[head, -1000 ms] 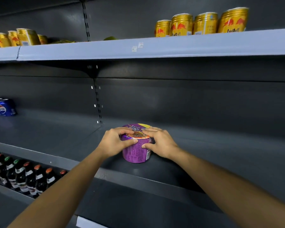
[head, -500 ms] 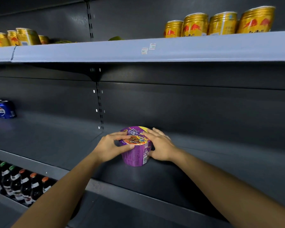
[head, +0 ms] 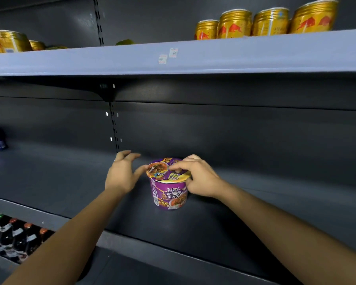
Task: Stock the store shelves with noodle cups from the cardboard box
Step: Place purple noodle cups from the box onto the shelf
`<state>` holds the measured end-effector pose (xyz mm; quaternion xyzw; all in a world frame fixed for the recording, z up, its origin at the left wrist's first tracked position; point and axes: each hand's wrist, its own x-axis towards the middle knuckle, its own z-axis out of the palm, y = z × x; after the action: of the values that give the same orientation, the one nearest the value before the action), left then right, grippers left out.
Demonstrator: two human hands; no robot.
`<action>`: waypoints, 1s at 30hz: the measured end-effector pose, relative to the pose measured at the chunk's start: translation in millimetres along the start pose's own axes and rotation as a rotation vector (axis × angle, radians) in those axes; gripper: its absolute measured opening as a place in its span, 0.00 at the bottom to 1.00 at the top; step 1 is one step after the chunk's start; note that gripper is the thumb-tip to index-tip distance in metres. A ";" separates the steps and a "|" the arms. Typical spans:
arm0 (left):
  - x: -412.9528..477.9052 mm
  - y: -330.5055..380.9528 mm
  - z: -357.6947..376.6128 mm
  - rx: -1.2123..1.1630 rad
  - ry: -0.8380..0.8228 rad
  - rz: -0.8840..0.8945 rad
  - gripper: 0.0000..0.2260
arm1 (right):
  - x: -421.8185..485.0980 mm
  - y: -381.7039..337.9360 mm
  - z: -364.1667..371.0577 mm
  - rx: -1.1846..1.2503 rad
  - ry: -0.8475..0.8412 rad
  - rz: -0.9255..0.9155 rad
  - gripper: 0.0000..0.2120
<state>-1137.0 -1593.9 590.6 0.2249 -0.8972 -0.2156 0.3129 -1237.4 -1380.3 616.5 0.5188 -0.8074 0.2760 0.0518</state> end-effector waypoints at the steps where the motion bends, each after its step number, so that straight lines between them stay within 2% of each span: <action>1: -2.1 4.3 0.3 -0.037 -0.010 0.054 0.23 | 2.2 0.7 -1.3 0.000 -0.019 0.006 0.31; 4: -10.3 18.9 -4.6 -0.123 -0.206 0.202 0.30 | 7.0 4.6 -1.6 -0.048 -0.167 0.075 0.38; 6: -14.1 23.9 -6.0 -0.051 -0.371 0.267 0.29 | 9.7 7.2 1.7 -0.083 -0.245 0.102 0.37; 8: -13.9 23.2 -4.2 0.009 -0.419 0.292 0.27 | 11.4 7.3 6.6 -0.108 -0.261 0.111 0.34; 18: 0.4 3.6 4.4 0.075 -0.293 0.263 0.23 | 13.9 3.2 14.5 -0.238 -0.097 0.123 0.26; 30: 5.5 21.0 30.5 -0.078 -0.314 0.236 0.22 | 10.6 19.6 0.2 -0.285 -0.123 0.191 0.26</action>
<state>-1166.6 -1572.4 582.5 0.0693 -0.9461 -0.2446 0.2008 -1259.1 -1382.9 612.5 0.4432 -0.8856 0.1301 0.0489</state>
